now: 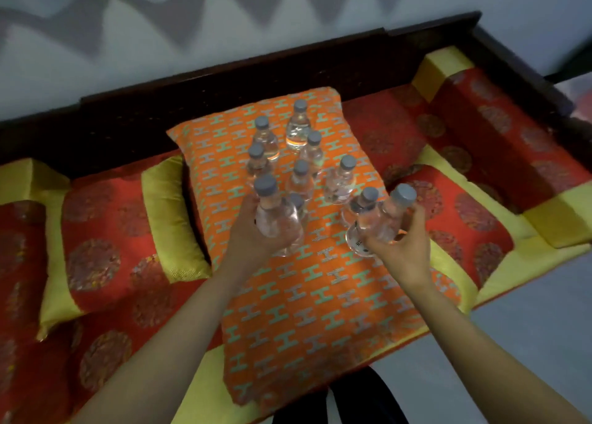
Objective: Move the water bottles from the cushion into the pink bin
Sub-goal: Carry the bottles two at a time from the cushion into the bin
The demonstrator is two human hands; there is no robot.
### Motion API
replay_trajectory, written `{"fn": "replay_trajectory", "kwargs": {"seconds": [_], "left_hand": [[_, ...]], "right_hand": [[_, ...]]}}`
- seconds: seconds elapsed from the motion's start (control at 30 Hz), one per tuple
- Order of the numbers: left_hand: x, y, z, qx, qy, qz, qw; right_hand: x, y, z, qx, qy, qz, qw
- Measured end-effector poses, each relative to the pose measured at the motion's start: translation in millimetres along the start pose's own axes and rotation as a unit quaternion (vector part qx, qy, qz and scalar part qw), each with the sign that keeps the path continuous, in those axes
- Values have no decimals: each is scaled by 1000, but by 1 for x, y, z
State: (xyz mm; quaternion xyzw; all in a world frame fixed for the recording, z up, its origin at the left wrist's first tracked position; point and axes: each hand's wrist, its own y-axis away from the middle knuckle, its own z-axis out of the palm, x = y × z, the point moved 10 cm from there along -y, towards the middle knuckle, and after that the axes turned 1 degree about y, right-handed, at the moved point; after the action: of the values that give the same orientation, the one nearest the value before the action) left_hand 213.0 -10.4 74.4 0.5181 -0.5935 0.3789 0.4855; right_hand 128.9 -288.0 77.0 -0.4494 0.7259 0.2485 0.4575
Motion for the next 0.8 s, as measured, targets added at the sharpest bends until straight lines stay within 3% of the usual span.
{"fn": "replay_trajectory", "kwargs": {"seconds": [0.17, 0.33, 0.5, 0.8], "left_hand": [[75, -17, 57, -47, 15, 81, 995], [112, -17, 126, -97, 37, 91, 990], [175, 4, 250, -184, 44, 110, 976], [262, 55, 468, -249, 2, 143, 958]], "right_hand": [[-4, 6, -88, 93, -30, -7, 995], [-10, 11, -176, 156, -9, -20, 988], [9, 32, -315, 251, -6, -20, 968], [92, 50, -534, 299, 27, 18, 954]]}}
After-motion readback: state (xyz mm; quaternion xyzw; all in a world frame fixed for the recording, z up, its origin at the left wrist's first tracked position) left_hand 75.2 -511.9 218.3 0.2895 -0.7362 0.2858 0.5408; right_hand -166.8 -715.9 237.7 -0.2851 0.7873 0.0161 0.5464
